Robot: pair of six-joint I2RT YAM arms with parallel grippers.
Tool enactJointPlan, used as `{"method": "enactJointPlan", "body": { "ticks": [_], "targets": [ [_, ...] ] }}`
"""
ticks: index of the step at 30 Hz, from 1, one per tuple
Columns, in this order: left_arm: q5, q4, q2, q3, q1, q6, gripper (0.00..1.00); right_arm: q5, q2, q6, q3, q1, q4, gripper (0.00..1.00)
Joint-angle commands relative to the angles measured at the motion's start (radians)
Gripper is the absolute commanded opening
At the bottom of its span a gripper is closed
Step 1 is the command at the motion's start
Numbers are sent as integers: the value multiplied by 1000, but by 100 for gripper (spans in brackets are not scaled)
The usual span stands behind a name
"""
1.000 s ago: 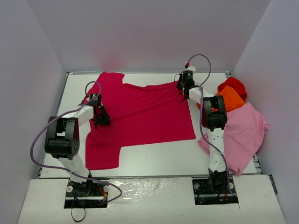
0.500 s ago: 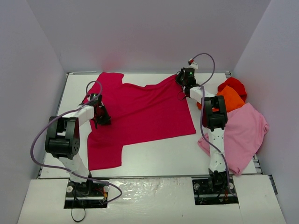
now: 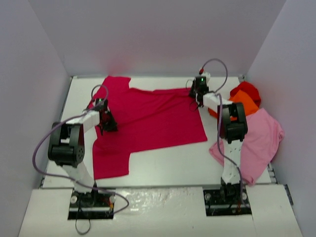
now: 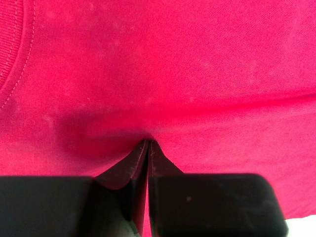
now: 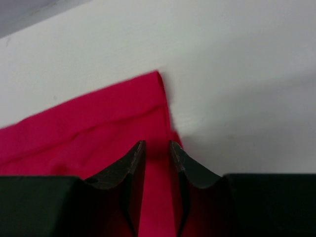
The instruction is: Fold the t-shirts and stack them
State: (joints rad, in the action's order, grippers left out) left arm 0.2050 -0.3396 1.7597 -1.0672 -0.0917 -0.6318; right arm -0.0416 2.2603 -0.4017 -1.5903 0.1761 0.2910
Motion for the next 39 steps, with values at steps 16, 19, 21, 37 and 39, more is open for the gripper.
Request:
{"method": "enactJointPlan", "body": {
  "ticks": [16,19,21,37,39],
  "targets": [
    [38,-77,-59,-161,-11,-2,6,-104,-540,25,575,226,-286,0],
    [26,-99,-85,-155,-11,4,9,-102,-536,23,594,228,-286,0],
    [25,-105,-94,-152,-10,6,10,-102,-531,25,601,237,-327,0],
    [27,-163,-151,-165,-9,24,12,-173,-746,-98,865,342,-521,0],
    [26,-164,-154,-159,-9,24,12,-193,-764,-103,872,345,-529,0]
  ]
}}
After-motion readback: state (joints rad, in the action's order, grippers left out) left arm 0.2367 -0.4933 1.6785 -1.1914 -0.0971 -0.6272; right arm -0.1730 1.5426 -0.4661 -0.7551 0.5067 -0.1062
